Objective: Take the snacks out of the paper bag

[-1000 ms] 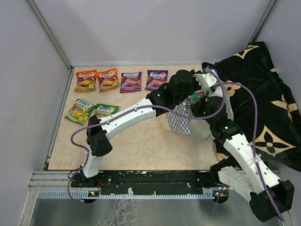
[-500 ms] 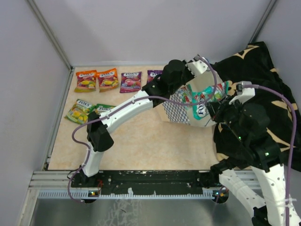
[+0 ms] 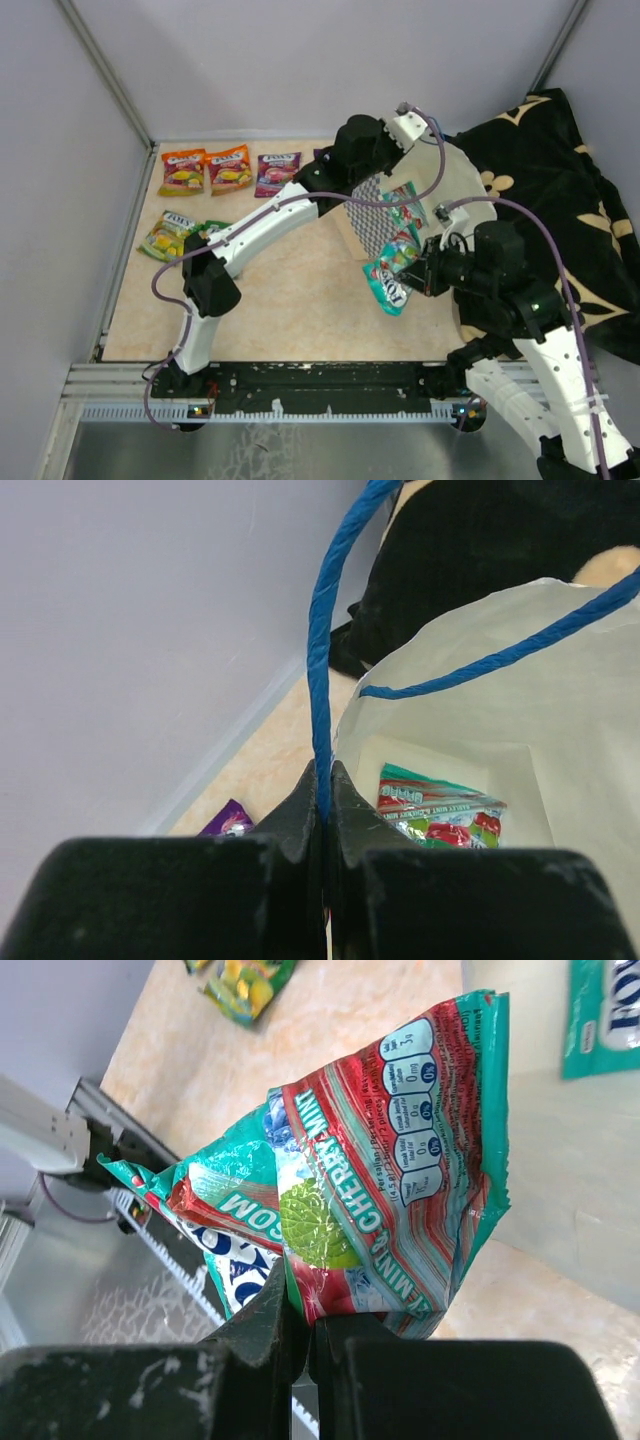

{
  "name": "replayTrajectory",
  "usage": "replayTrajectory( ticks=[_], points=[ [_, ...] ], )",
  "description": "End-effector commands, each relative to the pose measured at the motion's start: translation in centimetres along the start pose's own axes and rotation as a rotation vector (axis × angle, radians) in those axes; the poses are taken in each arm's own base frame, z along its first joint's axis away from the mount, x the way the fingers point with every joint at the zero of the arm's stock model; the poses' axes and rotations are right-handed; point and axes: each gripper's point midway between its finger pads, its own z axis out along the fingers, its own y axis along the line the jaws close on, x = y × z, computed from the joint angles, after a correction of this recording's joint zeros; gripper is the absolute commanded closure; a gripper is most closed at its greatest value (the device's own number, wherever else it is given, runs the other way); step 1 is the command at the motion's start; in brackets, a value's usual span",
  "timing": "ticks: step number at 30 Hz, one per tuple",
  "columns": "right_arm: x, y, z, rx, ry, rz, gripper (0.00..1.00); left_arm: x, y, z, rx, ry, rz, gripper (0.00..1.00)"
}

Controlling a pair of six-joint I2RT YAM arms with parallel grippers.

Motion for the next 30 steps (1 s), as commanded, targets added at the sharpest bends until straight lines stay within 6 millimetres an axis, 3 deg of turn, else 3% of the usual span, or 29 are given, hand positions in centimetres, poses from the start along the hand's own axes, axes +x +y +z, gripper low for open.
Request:
replayTrajectory(
  ticks=[1, 6, 10, 16, 28, 30],
  points=[
    [-0.1, 2.6, 1.1, -0.159, -0.047, -0.024, 1.00, -4.0, 0.0, -0.8, 0.044, -0.108, -0.092, 1.00],
    [1.1, 2.5, 4.9, -0.070, -0.033, -0.117, 1.00, -4.5, -0.4, -0.6, 0.066, -0.119, -0.119, 1.00],
    [3.6, 3.4, 9.1, -0.008, 0.045, -0.254, 1.00, -5.0, -0.5, -0.5, 0.082, -0.124, -0.153, 1.00],
    [7.3, 3.2, 14.8, -0.013, 0.036, -0.191, 1.00, -5.5, -0.4, -1.4, 0.101, -0.129, -0.199, 1.00],
    [6.3, -1.0, 22.2, 0.332, -0.088, 0.099, 1.00, -6.5, -0.5, -2.4, 0.127, -0.142, -0.219, 1.00],
    [5.8, -0.6, 22.6, 0.331, -0.096, 0.099, 0.92, -6.5, -0.6, -2.6, 0.134, -0.144, -0.216, 1.00]
  ],
)
